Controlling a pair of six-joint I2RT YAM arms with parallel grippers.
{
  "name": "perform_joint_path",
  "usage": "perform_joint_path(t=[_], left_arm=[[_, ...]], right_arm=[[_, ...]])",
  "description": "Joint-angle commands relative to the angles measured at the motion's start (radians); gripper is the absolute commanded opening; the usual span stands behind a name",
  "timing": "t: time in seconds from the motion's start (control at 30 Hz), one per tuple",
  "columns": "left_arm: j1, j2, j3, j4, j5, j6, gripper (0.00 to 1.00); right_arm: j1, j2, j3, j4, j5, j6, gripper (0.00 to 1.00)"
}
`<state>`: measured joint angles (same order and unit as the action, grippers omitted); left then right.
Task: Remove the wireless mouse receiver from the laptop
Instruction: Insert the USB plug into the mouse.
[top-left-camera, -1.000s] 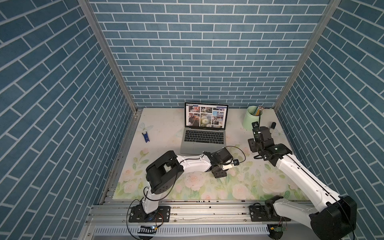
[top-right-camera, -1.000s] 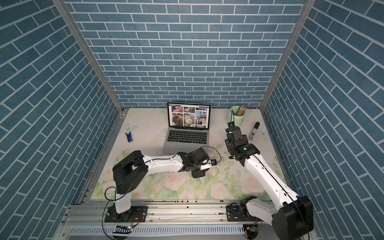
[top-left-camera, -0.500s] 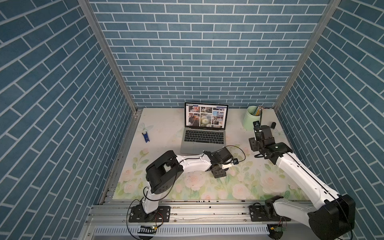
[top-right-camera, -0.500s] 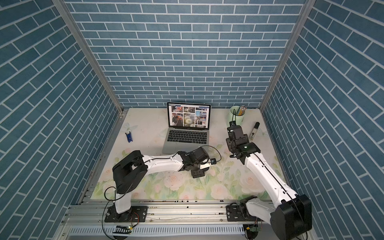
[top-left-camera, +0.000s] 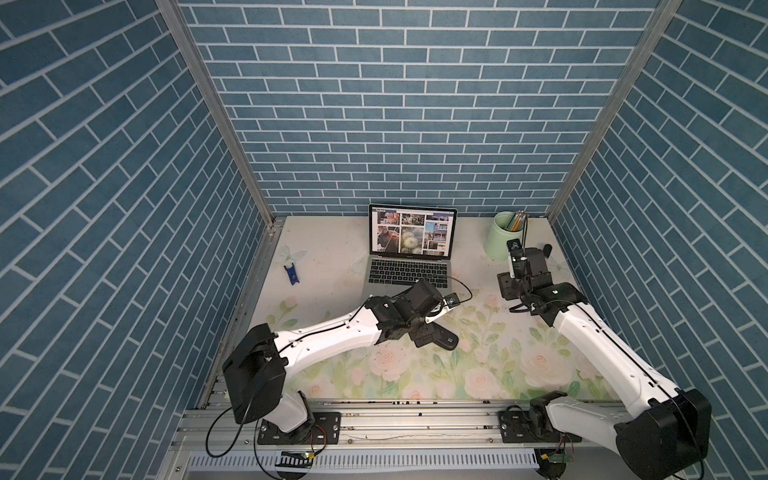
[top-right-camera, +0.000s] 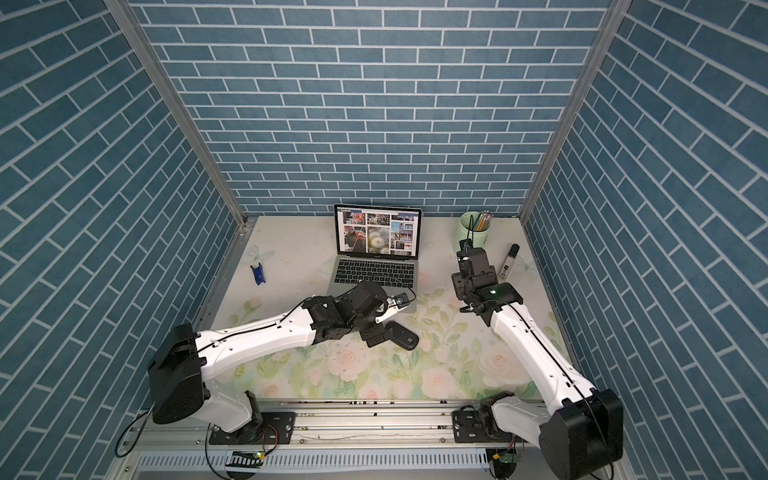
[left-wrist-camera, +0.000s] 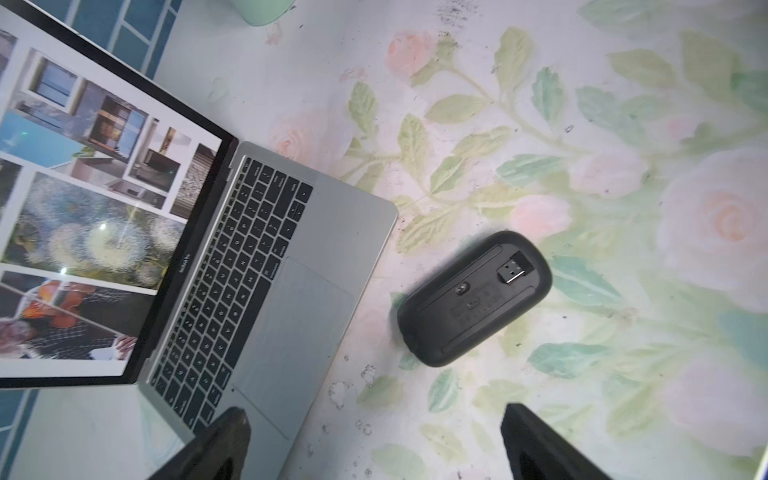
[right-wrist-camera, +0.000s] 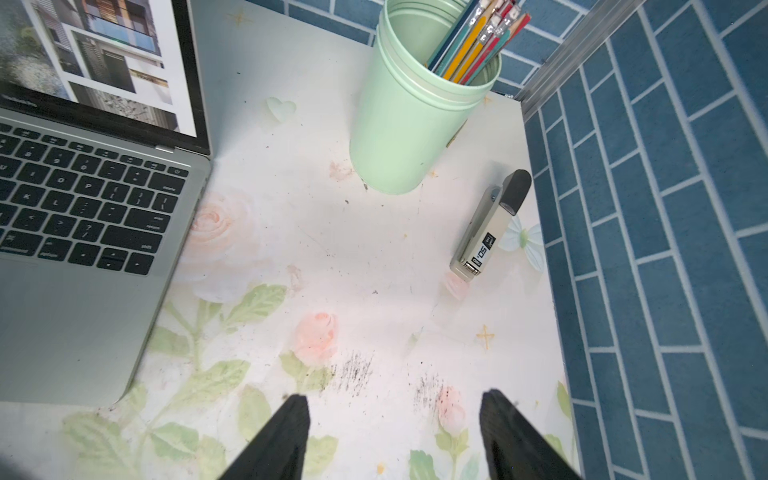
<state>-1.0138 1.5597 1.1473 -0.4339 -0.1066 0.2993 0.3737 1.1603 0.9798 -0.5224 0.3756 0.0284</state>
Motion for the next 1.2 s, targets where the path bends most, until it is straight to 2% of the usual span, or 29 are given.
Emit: perform_joint_path(t=[0.0, 0.13, 0.27, 0.3, 0.33, 0.53, 0.67, 0.73, 0.9, 1.03, 1.17], left_arm=[[0.015, 0.115, -0.001, -0.091, 0.102, -0.054, 1.00], [0.084, 0.206, 0.036, -0.050, 0.227, -0.108, 1.00], [0.182, 0.252, 0.069, 0.025, 0.357, -0.172, 0.97], [0.184, 0.255, 0.083, 0.030, 0.370, -0.165, 0.97], [0.184, 0.255, 0.097, 0.028, 0.382, -0.154, 0.97], [0.184, 0.305, 0.199, -0.129, 0.458, -0.031, 0.99], [0.176, 0.255, 0.128, -0.070, 0.466, -0.029, 0.95], [0.157, 0.207, 0.068, -0.012, 0.389, -0.012, 0.93], [0.091, -0.008, -0.103, 0.148, 0.200, 0.181, 0.91], [0.092, -0.128, -0.123, 0.184, 0.192, 0.329, 0.91], [0.091, -0.038, 0.011, -0.015, 0.240, 0.495, 0.91]], right_arm=[[-0.004, -0.012, 0.002, -0.001, -0.157, 0.008, 0.65], [-0.004, -0.060, -0.087, 0.002, -0.417, 0.078, 0.52], [0.002, -0.128, -0.244, 0.079, -0.708, 0.230, 0.17], [0.003, -0.150, -0.286, 0.102, -0.747, 0.270, 0.06], [0.002, -0.166, -0.319, 0.118, -0.756, 0.299, 0.00], [0.002, -0.263, -0.444, 0.271, -0.805, 0.481, 0.00], [0.005, -0.235, -0.511, 0.425, -0.851, 0.600, 0.00], [0.005, -0.206, -0.497, 0.412, -0.821, 0.585, 0.00], [0.005, -0.164, -0.371, 0.288, -0.719, 0.466, 0.00], [0.001, -0.140, -0.257, 0.207, -0.668, 0.368, 0.00], [-0.025, -0.097, -0.155, 0.144, -0.661, 0.274, 0.00]])
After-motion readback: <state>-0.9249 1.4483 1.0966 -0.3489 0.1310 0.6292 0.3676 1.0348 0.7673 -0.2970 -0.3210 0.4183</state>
